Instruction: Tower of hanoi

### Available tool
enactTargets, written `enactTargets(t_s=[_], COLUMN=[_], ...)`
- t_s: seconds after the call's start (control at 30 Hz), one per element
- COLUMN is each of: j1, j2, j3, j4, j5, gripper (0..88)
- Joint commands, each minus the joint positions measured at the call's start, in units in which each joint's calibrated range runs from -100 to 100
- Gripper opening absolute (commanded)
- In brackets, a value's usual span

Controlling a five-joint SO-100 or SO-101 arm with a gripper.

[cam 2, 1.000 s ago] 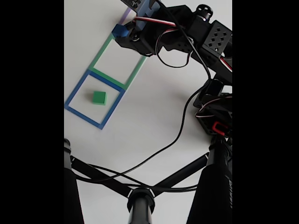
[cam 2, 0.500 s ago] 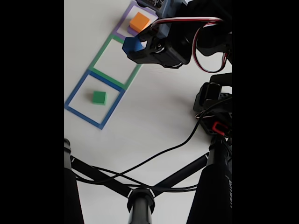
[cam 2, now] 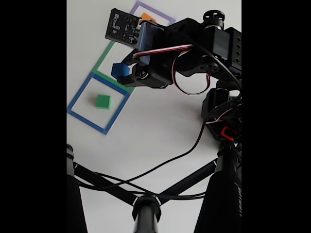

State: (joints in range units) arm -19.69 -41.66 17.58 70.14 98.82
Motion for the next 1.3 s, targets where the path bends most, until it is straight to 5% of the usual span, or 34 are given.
enactTargets(t_s=[0.0, 0.47, 0.93, 1.27], j1=[-0.35, -0.83, -1.69, -3.23], j2=[-3.27, 1.74, 27.90, 40.49], j3=[15.06, 57.87, 60.96, 55.78], j4=[-17.35, -75.41, -109.25, -117.76], j5=[1.18, 1.18, 1.18, 1.18], gripper=[4.1, 4.2, 4.1, 4.1])
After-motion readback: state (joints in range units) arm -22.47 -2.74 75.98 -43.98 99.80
